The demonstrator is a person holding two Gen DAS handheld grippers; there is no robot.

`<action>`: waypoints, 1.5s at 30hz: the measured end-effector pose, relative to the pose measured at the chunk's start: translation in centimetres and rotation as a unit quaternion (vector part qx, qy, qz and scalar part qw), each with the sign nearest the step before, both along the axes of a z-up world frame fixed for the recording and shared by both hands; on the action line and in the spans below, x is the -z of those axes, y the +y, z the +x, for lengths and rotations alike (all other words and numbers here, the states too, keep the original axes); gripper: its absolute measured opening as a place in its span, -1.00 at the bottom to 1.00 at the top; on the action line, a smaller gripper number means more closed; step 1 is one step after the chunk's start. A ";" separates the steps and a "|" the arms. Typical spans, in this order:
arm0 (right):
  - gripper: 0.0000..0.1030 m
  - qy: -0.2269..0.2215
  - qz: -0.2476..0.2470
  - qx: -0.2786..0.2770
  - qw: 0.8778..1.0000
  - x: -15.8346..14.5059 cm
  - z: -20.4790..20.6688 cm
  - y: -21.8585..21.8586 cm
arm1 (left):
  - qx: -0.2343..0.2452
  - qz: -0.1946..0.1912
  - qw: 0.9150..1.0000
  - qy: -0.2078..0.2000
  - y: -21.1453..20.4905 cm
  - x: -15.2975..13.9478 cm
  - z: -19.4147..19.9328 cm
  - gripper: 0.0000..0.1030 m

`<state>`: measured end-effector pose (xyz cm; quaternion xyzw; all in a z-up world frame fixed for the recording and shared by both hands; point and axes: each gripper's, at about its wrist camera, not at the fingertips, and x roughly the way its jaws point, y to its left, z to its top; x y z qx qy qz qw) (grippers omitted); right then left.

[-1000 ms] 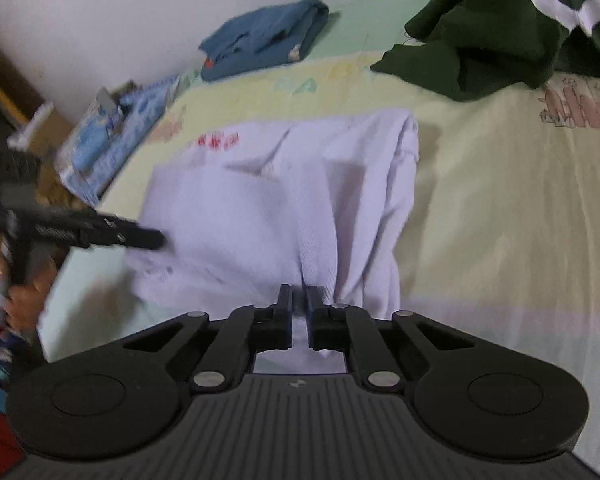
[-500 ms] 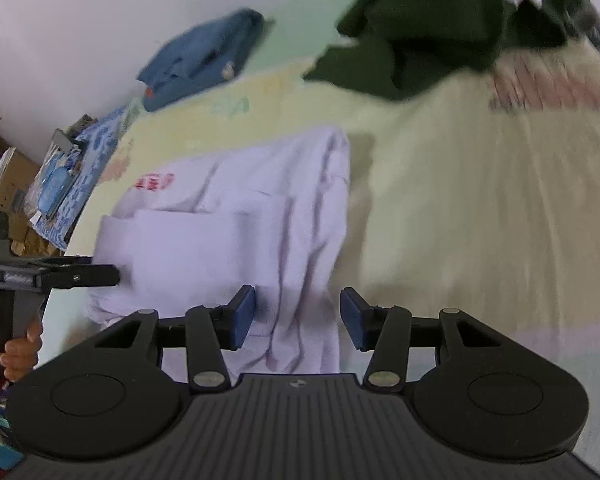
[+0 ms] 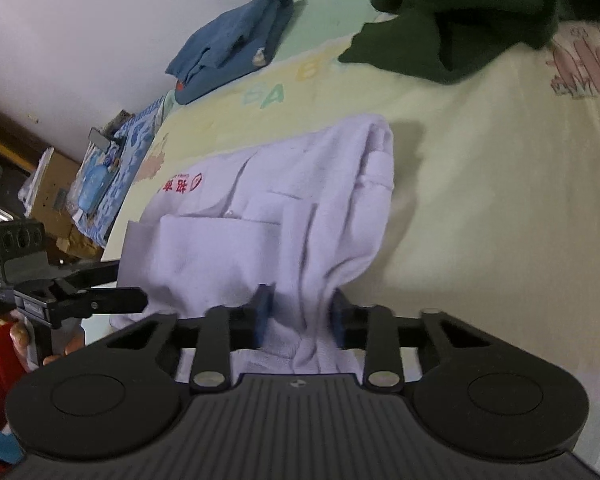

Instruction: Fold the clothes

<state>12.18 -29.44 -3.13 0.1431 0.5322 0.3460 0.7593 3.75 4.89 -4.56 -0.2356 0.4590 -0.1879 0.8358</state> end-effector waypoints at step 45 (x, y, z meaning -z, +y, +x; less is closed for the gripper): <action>-0.70 -0.132 0.108 0.006 0.985 -14.4 3.4 6.4 | -0.018 0.134 0.975 -0.174 4.8 -18.9 4.4 -0.64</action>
